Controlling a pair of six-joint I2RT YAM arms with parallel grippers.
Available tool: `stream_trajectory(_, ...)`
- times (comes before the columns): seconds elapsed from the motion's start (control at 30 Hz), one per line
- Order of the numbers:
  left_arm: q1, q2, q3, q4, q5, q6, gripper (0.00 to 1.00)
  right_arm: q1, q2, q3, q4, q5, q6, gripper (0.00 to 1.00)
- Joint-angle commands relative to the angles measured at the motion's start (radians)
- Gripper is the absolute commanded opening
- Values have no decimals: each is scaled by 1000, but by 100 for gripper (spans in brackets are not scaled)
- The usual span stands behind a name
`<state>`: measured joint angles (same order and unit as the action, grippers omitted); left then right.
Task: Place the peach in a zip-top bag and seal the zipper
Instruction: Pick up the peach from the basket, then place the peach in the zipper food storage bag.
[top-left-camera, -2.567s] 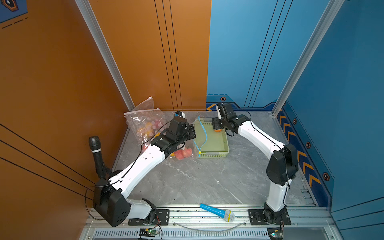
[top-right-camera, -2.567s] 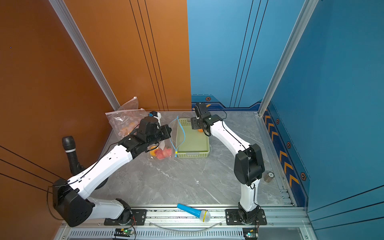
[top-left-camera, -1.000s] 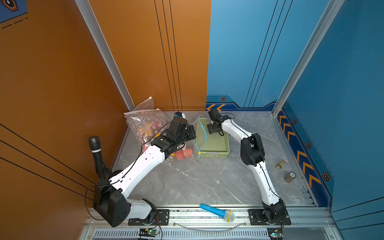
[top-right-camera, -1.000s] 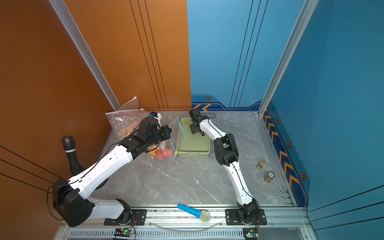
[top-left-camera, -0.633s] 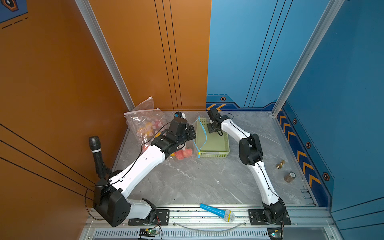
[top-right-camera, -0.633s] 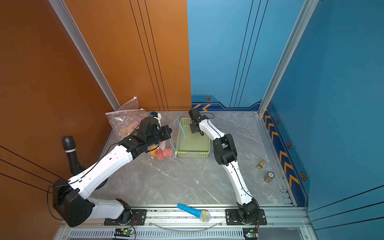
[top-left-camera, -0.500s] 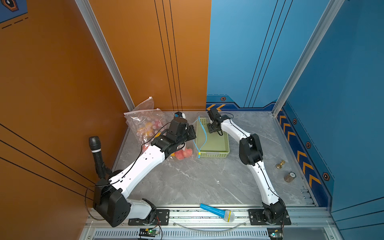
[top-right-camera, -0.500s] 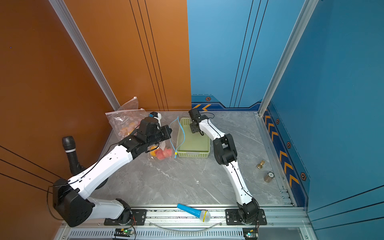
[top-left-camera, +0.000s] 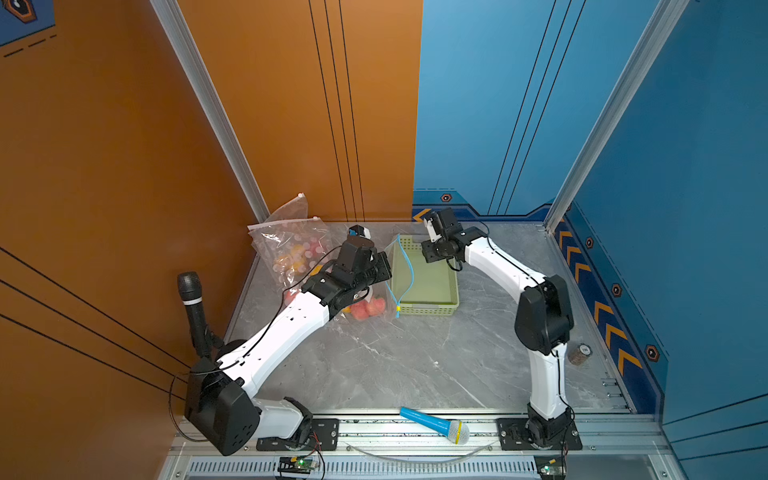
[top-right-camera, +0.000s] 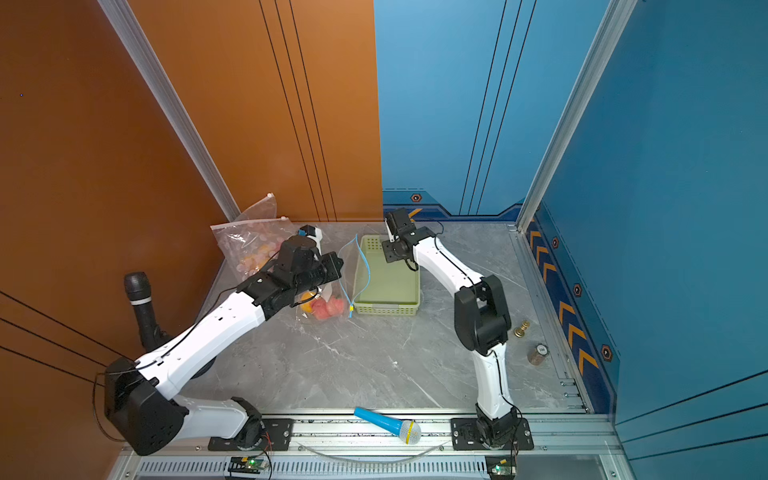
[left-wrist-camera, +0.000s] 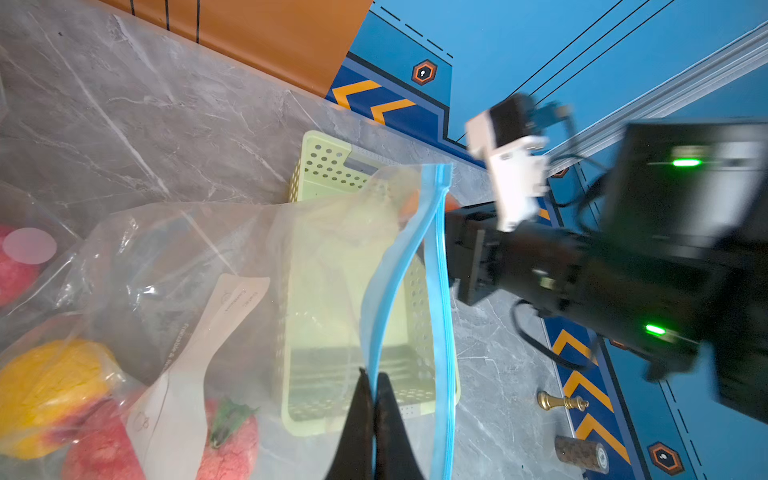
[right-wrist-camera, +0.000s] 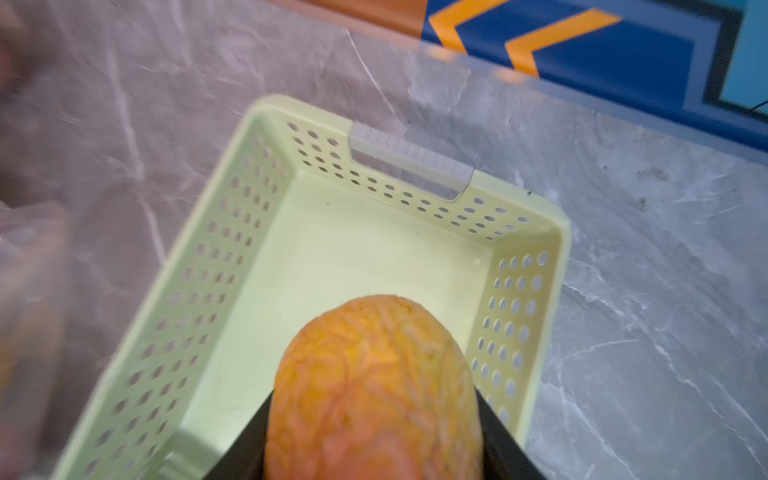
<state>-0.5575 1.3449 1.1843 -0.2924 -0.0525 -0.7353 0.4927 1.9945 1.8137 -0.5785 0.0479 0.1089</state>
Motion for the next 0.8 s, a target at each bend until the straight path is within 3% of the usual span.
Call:
stream_trajectory(0.0,4,-36,-17,17,-7,-13,0,32,-129,-73,33,-24,18,33)
stream_trajectory(0.4,8,-73,-42,18,-17,-18,0,201,-433,-178,29,-51,28,33)
stream_trajectory(0.77,4,-70,-31,33,0,-21,0,290,-432,-246,95,-126,94,32)
